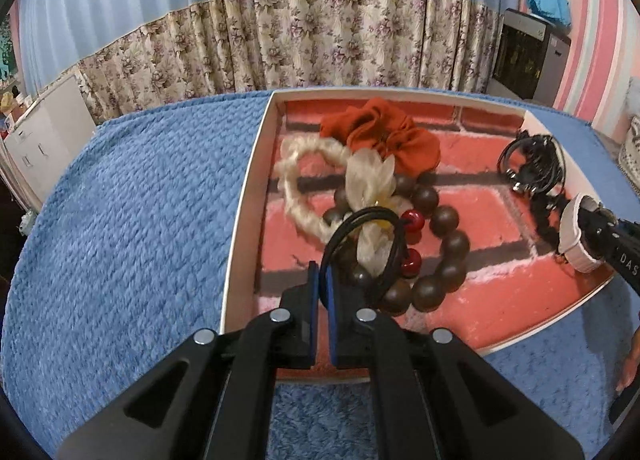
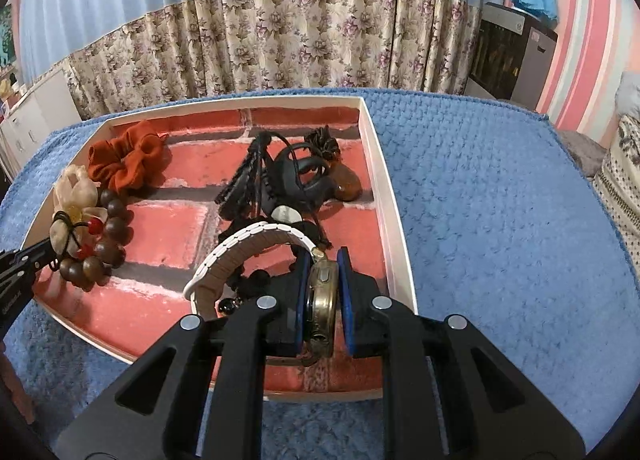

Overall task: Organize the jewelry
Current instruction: 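Open both tools to release the hair tie and watch in the tray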

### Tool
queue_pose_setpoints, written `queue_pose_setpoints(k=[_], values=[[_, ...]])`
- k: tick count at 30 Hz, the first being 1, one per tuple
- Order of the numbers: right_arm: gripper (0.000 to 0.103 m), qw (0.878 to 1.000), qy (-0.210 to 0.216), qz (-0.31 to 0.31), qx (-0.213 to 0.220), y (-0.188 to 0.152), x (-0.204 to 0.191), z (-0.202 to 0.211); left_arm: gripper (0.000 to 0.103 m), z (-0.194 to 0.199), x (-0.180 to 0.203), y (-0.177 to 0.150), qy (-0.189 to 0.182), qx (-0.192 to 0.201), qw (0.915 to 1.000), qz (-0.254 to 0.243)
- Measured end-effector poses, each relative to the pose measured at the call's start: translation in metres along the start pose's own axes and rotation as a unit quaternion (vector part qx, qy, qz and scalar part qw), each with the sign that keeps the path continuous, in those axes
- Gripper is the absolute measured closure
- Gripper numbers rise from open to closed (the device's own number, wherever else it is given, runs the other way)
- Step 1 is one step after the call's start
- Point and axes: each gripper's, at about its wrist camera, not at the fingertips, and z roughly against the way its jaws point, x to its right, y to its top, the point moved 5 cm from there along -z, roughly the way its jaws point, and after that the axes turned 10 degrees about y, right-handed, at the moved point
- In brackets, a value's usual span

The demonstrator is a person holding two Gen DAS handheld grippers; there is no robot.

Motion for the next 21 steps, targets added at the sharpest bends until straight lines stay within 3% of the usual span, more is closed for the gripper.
queue_pose_setpoints(k=[10,14,17,19,20,21], values=[[0.083,1.000,0.018,-0.001,0.018,-0.008,0.001,0.003,0.098,0.003,-0.001,-0.002,-0.002,-0.003,0.9999,0.010],[0.061,0.998,0.020,0.010,0.055,-0.003,0.001,0.022,0.097,0.014,-0.001,-0.002,-0.002,0.011,0.9999,0.011],[0.058,0.997,0.024,0.011,0.071,-0.001,-0.001,0.035,0.094,0.023,-0.004,-0.002,-0.005,0.016,0.9997,0.017],[0.052,0.996,0.027,0.012,0.080,0.002,-0.002,0.046,0.073,0.032,-0.006,-0.003,-0.006,0.021,0.9995,0.023],[0.048,0.996,0.028,0.016,0.089,0.002,-0.004,0.056,0.050,0.039,-0.008,-0.003,-0.005,0.030,0.9992,0.027],[0.043,0.995,0.027,0.022,0.095,0.001,-0.006,0.063,0.038,0.047,-0.010,-0.003,-0.001,0.042,0.9986,0.031]])
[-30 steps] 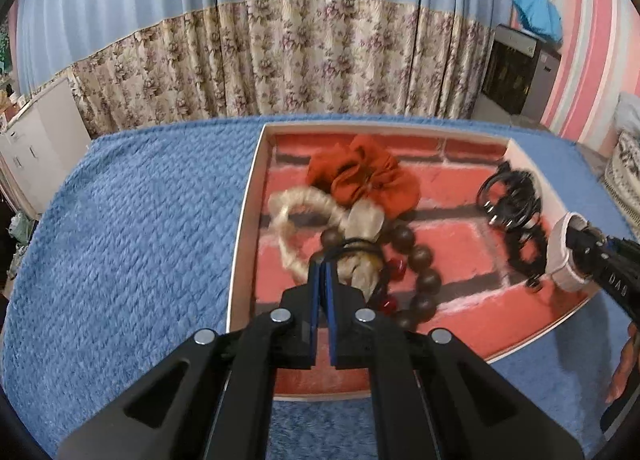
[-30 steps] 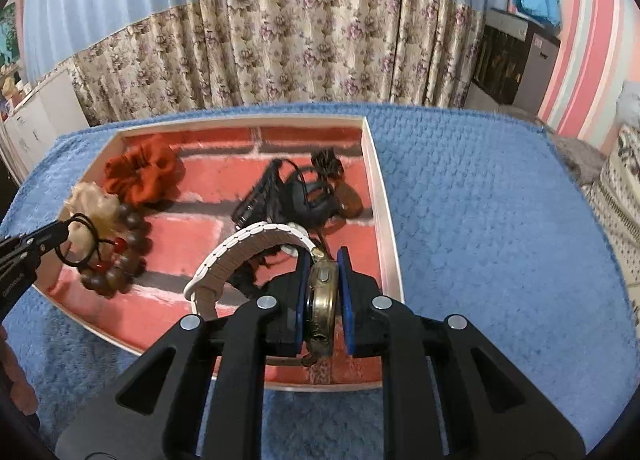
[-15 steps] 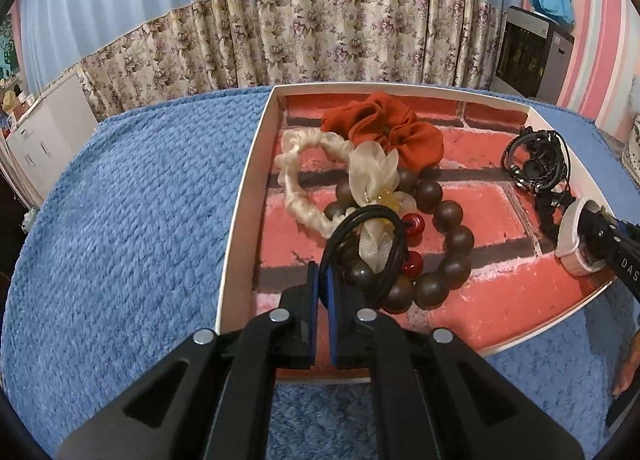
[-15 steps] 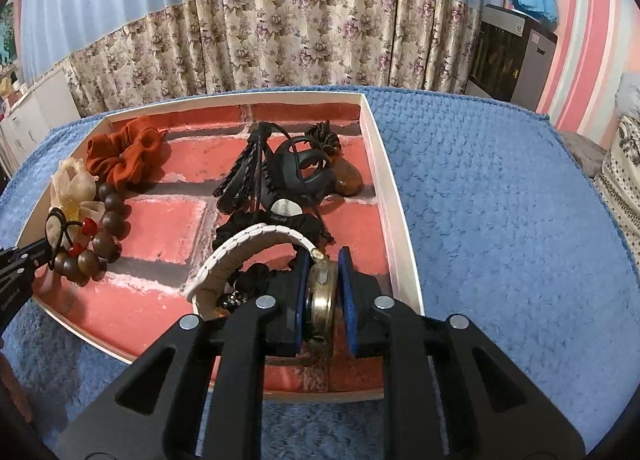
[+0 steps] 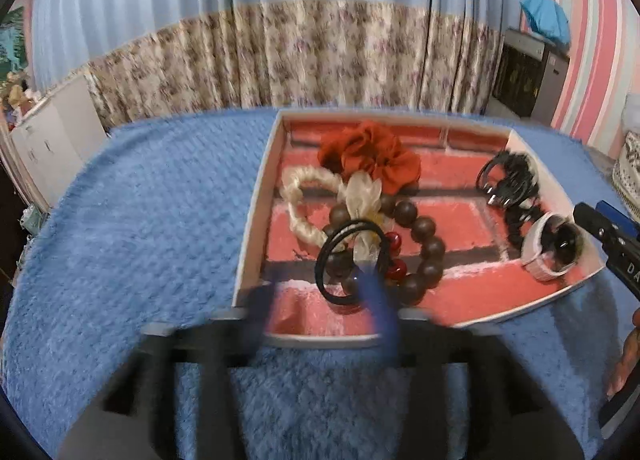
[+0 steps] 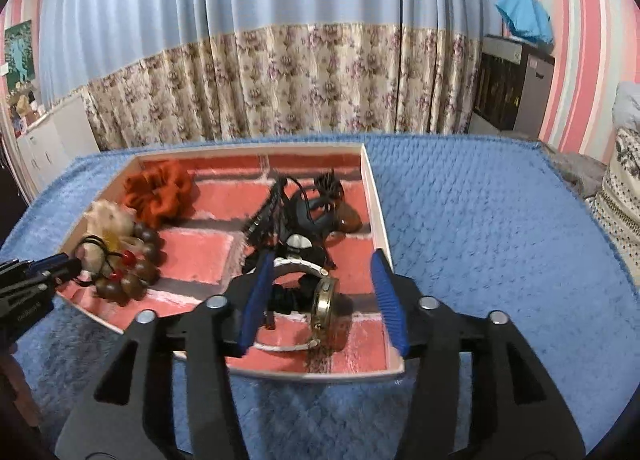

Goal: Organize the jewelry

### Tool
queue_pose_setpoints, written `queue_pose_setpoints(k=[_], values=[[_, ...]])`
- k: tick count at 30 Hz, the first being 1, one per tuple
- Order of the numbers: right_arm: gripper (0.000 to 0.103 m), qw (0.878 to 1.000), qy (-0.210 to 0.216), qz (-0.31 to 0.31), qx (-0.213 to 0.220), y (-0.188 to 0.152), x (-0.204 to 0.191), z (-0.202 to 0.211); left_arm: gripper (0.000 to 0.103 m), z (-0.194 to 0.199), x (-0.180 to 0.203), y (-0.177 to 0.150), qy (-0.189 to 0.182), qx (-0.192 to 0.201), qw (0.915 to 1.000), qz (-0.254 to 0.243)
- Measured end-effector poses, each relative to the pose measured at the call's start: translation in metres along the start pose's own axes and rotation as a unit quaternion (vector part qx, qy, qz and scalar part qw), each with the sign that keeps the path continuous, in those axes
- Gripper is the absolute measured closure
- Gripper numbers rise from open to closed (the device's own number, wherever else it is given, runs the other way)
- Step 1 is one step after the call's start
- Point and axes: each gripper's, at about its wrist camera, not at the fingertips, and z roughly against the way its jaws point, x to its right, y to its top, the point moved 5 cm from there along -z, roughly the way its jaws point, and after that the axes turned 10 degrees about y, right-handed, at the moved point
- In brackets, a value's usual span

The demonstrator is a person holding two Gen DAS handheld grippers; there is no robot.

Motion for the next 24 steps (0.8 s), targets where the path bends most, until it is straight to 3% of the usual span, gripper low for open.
queue_pose_setpoints(k=[4,9,14,19,24], values=[[0.028,0.999,0.005,0.020,0.030,-0.002,-0.011,0.041,0.028,0.046,-0.002,-0.002,-0.005,0.042,0.9991,-0.001],[0.013,0.997,0.011,0.033,0.072,-0.020,-0.022,0.105,0.008,0.105,-0.013,-0.018,-0.004,0.090,0.9959,0.007],[0.004,0.994,0.007,0.032,0.106,-0.040,-0.029,0.162,0.004,0.148,-0.020,-0.044,-0.011,0.110,0.9936,0.023],[0.004,0.992,0.003,0.021,0.123,-0.068,-0.034,0.201,0.004,0.182,-0.025,-0.081,0.026,0.139,0.9898,0.016],[0.004,0.991,-0.004,0.011,0.131,-0.099,-0.035,0.231,0.004,0.209,-0.023,-0.109,0.028,0.150,0.9883,0.011]])
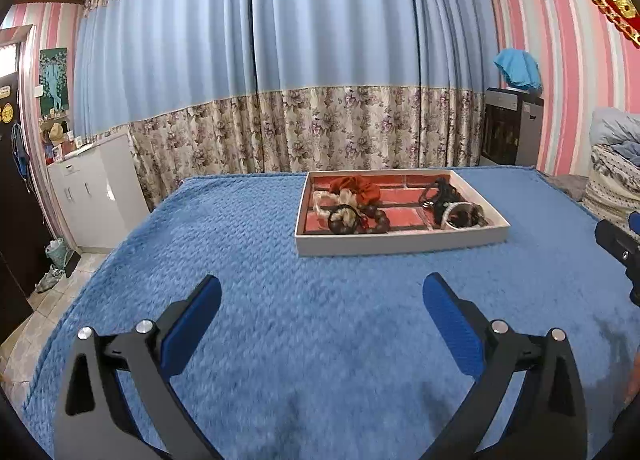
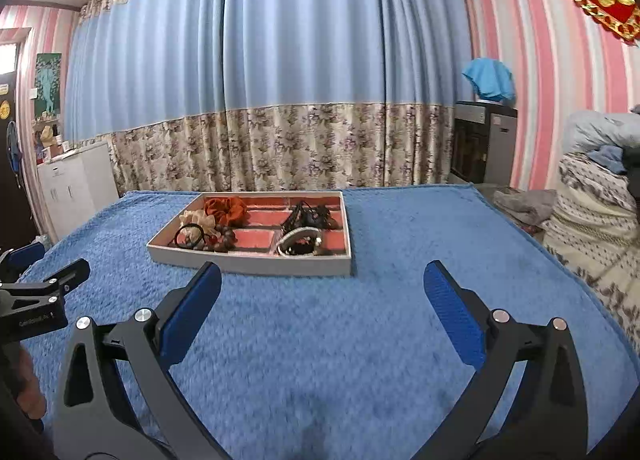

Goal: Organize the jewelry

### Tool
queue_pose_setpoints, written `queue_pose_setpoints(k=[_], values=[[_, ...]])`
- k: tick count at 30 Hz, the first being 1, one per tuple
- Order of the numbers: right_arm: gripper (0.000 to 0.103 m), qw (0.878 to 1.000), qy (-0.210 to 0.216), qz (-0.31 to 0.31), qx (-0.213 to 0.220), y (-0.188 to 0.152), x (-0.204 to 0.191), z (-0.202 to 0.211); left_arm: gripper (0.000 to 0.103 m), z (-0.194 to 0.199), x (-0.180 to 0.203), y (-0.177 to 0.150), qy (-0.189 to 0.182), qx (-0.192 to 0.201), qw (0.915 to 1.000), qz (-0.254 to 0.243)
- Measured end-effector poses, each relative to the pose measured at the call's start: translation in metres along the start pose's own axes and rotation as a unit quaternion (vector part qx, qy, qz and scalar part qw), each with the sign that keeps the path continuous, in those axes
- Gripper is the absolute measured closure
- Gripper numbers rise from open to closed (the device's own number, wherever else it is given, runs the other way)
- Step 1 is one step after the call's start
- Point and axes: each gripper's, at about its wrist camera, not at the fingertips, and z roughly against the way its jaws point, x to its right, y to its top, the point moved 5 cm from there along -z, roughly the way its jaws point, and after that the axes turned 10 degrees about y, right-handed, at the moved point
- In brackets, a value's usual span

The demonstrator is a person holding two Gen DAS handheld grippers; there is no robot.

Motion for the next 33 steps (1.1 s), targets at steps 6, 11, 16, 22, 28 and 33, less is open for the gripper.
queue_pose_setpoints(k=[6,11,16,22,28,33], values=[[0.004,1.000,-0.012,0.004,0.005,-0.024,-0.006,0.035,0.004,0.030,0.000,-0.013,-0.001,0.011,0.9999,0.004],[0.004,0.999,-0.027,0.007,0.017,-0.040,-0.006,0.053,0.004,0.044,0.002,-0.029,0.006,0.014,0.9999,0.003],[0.004,0.999,-0.030,0.010,0.016,-0.047,-0.006,0.057,0.004,0.050,0.005,-0.035,0.004,0.020,0.9998,0.003],[0.004,0.999,-0.032,0.014,0.016,-0.048,-0.007,0.056,0.004,0.054,0.003,-0.035,0.008,0.027,0.9996,0.008],[0.004,0.999,-0.035,0.023,0.016,-0.050,-0.010,0.057,0.004,0.056,0.003,-0.035,0.014,0.028,0.9995,0.010],[0.004,0.999,-0.040,0.023,0.019,-0.048,-0.010,0.058,0.004,0.057,0.003,-0.033,0.014,0.032,0.9993,0.008]])
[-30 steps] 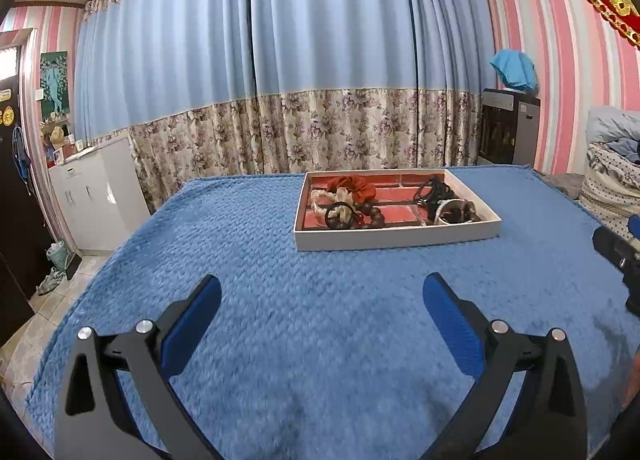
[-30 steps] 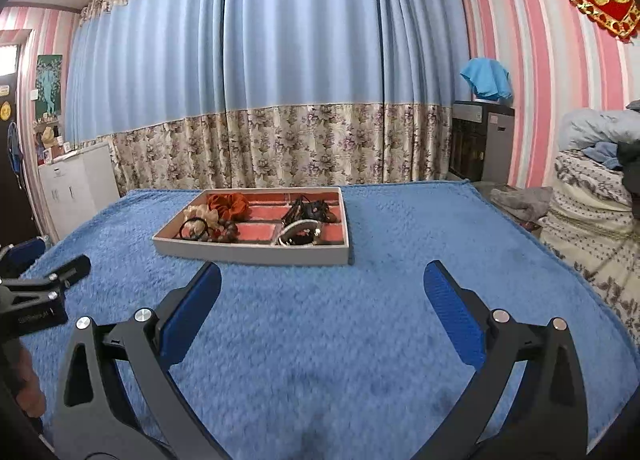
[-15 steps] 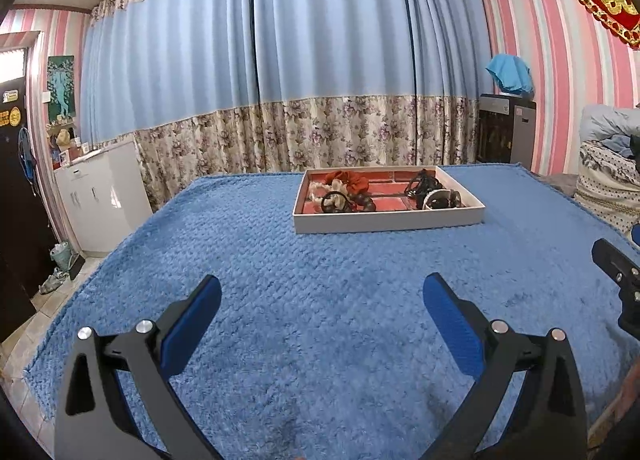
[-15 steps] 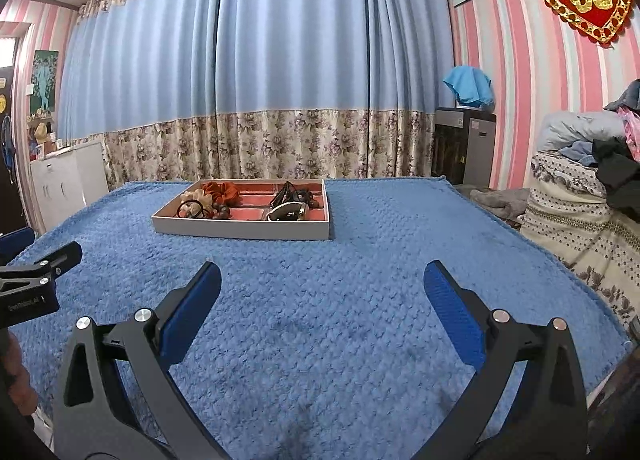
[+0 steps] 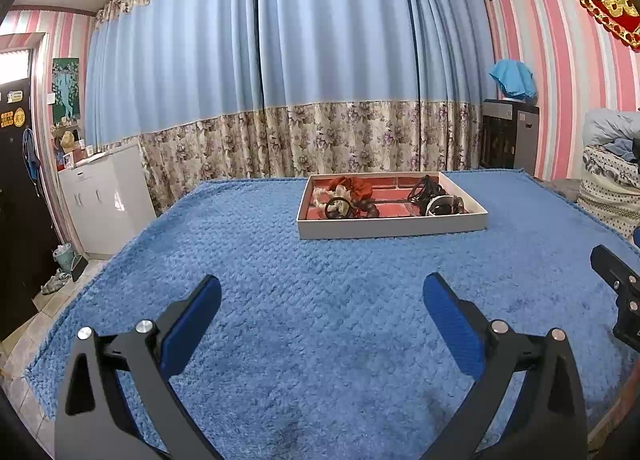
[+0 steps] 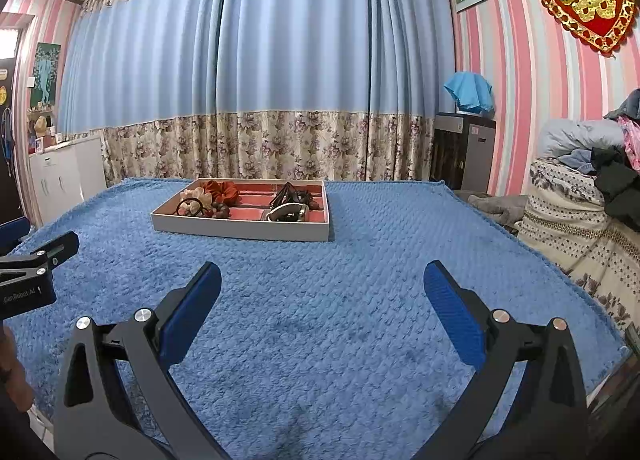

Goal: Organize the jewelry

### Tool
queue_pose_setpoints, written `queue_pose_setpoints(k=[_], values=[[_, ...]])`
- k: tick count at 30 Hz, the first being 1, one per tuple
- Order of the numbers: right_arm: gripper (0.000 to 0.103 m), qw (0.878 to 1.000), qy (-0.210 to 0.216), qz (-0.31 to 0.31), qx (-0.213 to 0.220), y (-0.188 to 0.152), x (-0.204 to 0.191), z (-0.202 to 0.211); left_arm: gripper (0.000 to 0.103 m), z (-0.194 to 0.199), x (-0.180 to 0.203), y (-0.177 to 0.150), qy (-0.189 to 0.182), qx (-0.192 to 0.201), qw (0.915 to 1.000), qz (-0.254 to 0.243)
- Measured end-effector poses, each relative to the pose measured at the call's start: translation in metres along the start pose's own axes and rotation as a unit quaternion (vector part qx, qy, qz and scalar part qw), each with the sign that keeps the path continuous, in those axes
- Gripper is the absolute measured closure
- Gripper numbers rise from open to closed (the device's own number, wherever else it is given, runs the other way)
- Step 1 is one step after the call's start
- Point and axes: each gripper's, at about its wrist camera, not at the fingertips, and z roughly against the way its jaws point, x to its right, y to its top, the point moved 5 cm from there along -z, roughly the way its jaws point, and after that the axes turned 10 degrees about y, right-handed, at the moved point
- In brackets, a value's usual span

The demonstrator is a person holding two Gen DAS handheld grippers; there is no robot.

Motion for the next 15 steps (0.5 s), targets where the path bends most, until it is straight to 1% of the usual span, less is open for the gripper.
queue_pose_setpoints(k=[6,15], values=[[0.004,1.000,-0.005,0.000,0.001,0.0013,0.0006,0.0010,0.004,-0.0015,0.0002,-0.0002,-0.005,-0.005,1.0000,0.001],[0.004,1.000,-0.011,-0.003,0.000,0.0013,0.0041,0.0013,0.004,0.0005,-0.0008,0.0014,-0.001,-0.004,1.0000,0.003]])
